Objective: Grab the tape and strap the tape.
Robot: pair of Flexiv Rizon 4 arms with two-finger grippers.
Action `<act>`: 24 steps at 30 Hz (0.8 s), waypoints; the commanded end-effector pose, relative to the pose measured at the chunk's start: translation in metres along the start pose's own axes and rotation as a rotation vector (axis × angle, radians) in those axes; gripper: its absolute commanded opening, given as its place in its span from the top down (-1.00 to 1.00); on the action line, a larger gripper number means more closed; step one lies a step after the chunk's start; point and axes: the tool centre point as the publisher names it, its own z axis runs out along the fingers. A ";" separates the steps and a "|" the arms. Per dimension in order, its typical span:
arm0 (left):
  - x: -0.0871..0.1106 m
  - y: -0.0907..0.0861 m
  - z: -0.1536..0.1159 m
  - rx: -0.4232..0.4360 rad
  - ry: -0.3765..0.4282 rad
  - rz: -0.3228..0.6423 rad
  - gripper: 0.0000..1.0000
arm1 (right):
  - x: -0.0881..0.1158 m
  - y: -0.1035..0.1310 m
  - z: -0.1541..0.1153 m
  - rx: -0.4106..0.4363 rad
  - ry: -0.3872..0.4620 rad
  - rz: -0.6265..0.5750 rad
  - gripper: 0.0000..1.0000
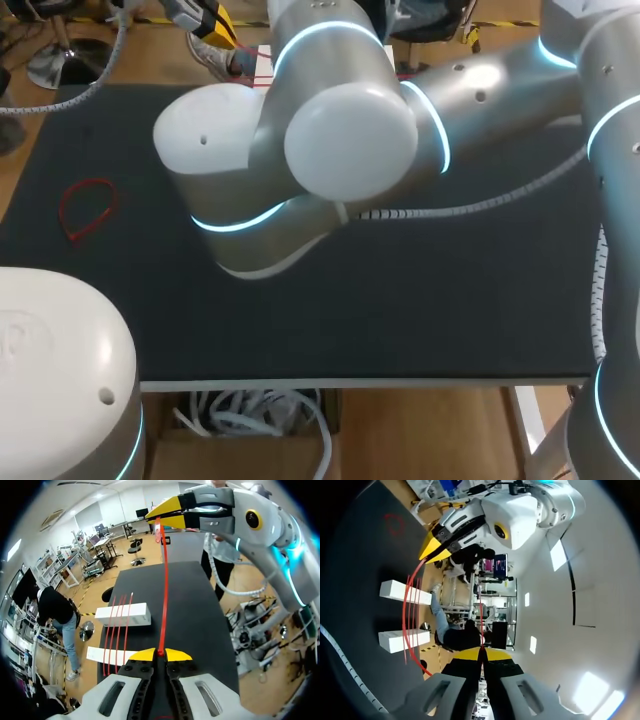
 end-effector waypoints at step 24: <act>-0.001 0.000 -0.001 -0.003 0.003 -0.001 1.00 | -0.007 -0.001 -0.010 -0.043 0.071 0.062 1.00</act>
